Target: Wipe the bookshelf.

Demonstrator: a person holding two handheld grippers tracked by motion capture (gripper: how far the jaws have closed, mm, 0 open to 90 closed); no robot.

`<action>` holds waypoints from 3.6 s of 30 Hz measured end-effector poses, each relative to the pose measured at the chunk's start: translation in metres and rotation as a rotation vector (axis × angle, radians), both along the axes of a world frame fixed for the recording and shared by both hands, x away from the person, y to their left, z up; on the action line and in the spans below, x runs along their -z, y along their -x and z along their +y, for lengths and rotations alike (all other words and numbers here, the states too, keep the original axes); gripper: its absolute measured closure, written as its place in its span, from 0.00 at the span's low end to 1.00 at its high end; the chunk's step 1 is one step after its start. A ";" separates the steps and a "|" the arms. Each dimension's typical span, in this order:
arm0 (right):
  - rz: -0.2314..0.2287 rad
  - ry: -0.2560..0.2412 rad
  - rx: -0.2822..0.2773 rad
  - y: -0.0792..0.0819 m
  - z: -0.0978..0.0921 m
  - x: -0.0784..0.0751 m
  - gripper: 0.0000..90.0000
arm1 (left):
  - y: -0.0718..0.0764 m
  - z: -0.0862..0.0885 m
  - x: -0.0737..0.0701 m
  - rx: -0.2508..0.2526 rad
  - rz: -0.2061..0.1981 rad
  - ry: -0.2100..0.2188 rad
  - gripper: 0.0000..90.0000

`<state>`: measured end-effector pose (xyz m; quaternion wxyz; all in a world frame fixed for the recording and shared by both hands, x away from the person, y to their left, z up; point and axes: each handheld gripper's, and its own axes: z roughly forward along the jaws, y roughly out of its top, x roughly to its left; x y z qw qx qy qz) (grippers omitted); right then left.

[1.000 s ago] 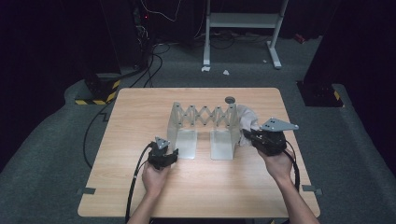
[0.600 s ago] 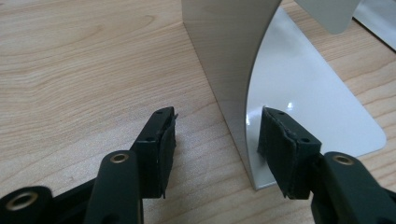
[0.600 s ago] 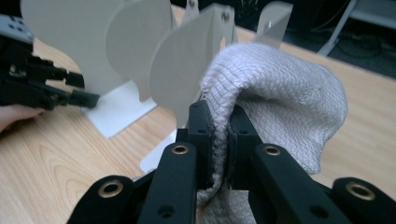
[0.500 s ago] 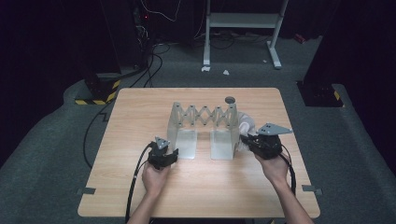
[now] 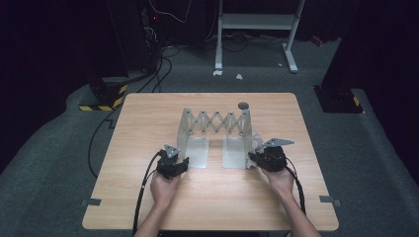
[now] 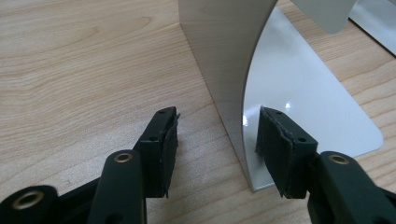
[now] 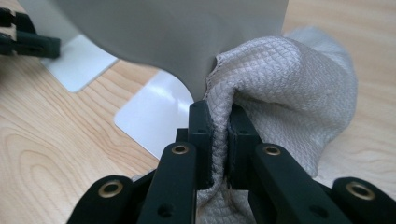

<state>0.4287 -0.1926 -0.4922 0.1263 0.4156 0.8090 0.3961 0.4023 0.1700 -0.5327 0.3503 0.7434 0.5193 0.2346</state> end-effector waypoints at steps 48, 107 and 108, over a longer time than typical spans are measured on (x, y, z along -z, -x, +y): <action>0.040 0.016 0.033 -0.058 0.007 0.002 0.93 | 0.000 0.000 0.000 0.003 0.000 -0.001 0.54; -0.037 0.052 0.003 -0.020 0.006 -0.007 0.93 | 0.000 -0.001 0.000 0.008 0.001 0.001 0.54; -0.074 0.046 -0.005 -0.012 0.004 -0.024 0.93 | 0.000 -0.001 0.000 0.008 0.001 0.001 0.54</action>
